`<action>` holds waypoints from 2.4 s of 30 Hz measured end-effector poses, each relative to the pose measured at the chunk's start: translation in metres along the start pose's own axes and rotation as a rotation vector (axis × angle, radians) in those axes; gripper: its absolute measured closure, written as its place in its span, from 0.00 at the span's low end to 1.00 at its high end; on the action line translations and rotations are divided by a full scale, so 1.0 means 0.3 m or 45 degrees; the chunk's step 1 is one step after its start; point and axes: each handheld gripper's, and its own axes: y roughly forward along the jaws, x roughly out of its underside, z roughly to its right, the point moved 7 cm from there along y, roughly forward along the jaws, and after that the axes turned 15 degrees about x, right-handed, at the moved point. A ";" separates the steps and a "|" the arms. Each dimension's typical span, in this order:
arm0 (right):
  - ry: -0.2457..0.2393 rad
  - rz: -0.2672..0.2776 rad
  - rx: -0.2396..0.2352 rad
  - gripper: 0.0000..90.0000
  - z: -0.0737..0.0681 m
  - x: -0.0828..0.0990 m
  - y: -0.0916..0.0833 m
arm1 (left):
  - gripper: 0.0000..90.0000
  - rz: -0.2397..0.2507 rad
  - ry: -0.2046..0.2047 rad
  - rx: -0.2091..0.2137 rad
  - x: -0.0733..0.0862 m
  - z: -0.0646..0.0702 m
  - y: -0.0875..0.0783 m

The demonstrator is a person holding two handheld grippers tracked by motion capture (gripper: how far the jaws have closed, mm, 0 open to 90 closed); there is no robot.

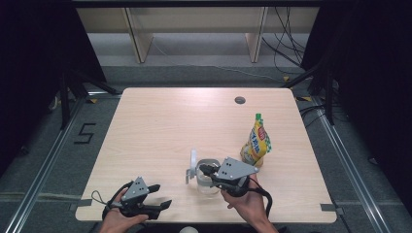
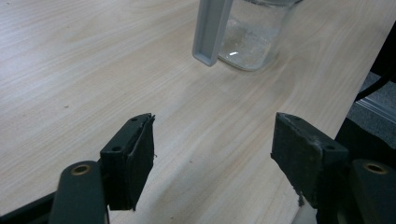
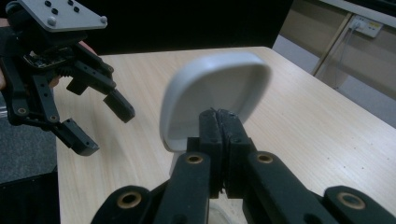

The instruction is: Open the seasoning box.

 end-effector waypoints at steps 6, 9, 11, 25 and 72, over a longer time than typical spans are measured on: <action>0.024 -0.006 -0.003 0.98 0.005 0.008 -0.001 | 0.32 0.008 0.005 -0.008 0.002 -0.004 0.008; 0.026 -0.005 0.020 0.94 0.020 0.023 -0.018 | 0.32 0.018 -0.010 -0.016 0.004 -0.003 0.008; 0.032 -0.016 0.044 0.92 0.033 0.046 -0.031 | 0.31 0.015 0.009 -0.018 0.003 -0.006 0.007; 0.158 -0.136 0.170 0.86 0.127 0.236 -0.154 | 0.30 -0.038 0.041 -0.025 0.004 -0.018 -0.005; 0.389 -0.246 0.703 0.33 0.391 0.392 -0.075 | 0.31 -0.005 -0.010 -0.030 0.017 -0.014 0.002</action>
